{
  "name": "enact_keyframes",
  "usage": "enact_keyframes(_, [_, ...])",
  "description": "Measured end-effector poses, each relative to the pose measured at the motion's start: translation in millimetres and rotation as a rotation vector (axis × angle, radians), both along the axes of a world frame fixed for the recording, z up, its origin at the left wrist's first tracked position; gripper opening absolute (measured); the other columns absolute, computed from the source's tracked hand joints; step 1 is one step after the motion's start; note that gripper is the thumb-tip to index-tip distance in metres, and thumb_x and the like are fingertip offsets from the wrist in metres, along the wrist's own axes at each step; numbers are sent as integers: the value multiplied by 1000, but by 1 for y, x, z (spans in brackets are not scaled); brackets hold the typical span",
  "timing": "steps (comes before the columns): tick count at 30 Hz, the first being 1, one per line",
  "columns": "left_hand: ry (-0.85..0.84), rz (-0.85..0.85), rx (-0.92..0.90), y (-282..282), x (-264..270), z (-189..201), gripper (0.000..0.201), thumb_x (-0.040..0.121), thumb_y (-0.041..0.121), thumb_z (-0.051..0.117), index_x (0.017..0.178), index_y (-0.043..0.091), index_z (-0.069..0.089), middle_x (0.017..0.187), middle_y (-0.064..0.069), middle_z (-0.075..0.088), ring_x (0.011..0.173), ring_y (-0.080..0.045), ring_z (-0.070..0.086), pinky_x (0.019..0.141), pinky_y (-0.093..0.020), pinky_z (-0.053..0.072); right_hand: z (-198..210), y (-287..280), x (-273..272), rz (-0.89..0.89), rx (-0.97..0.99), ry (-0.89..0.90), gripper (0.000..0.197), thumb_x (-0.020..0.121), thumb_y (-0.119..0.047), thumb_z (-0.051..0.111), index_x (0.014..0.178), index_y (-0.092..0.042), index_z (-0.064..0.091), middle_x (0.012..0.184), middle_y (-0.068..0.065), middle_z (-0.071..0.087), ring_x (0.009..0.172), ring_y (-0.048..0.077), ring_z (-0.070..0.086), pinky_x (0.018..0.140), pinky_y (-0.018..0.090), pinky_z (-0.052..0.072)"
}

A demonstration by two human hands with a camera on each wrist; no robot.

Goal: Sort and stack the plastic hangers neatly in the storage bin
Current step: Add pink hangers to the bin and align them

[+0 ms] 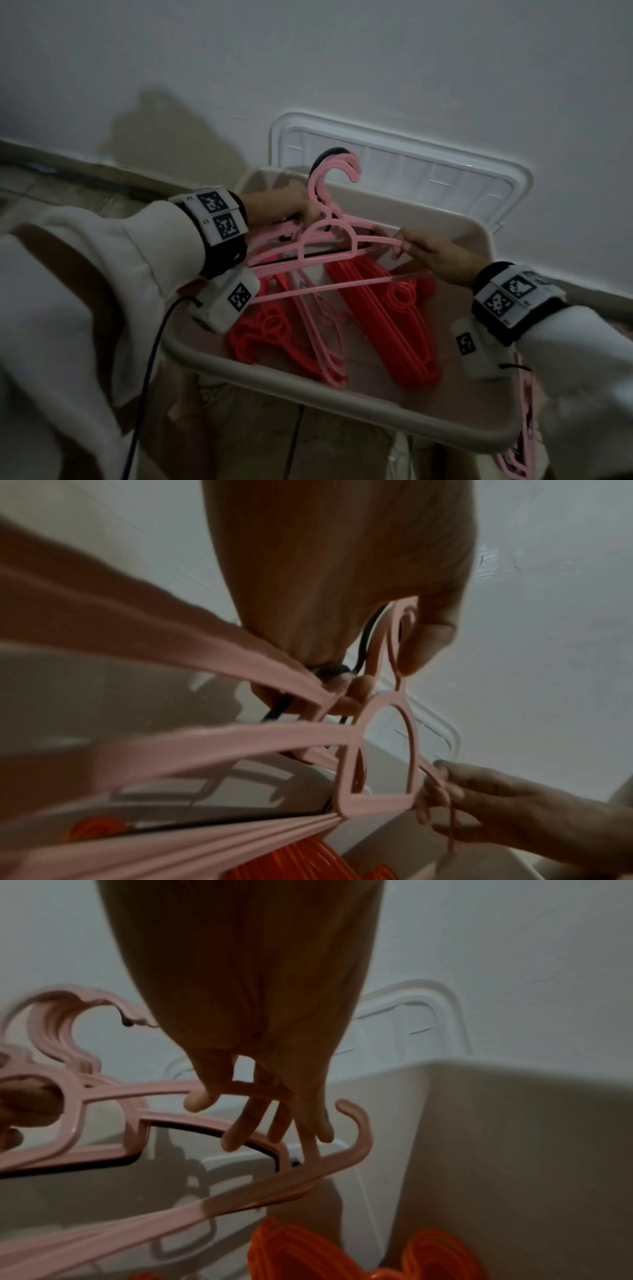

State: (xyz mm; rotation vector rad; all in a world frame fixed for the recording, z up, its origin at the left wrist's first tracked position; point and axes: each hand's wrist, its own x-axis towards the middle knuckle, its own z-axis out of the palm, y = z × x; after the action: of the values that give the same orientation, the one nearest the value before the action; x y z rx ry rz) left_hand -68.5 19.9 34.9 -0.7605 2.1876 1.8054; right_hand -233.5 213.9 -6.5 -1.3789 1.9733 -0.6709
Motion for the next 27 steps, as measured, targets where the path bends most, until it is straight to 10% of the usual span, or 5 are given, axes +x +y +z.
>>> enact_keyframes(4, [-7,-154,-221,2,4,-10,16,68,10,65,80,4,55,83,-12,50,79,-19,42,76,-30,35,-10,-18,1,8,16,25,22,97,1,32,85,-10,46,82,-5,48,74,-18,47,74,0,35])
enact_keyframes(7, [-12,-143,-229,0,6,-13,20,87,12,60,71,3,55,85,-20,55,82,-17,49,83,-23,38,-21,-27,1,-82,52,126,23,96,2,35,85,-12,51,84,0,52,79,0,51,71,10,37])
enact_keyframes(11, [33,-114,-210,1,3,-18,32,93,18,54,62,10,50,64,0,51,56,0,48,68,-7,38,-34,-36,3,-152,258,338,30,92,-7,49,117,8,47,120,26,52,111,35,50,89,33,34])
enact_keyframes(20, [72,-27,-104,6,0,-24,35,87,17,63,55,16,51,53,3,47,54,-13,44,63,-19,41,-9,-62,41,-42,74,563,56,90,-36,51,140,-22,30,140,6,41,125,26,44,103,43,36])
enact_keyframes(27, [80,-113,-112,13,2,-20,40,89,3,58,52,17,51,54,0,51,52,-5,49,60,-8,41,-21,-69,47,74,131,400,45,98,-19,39,141,-11,30,136,16,47,120,35,50,97,45,40])
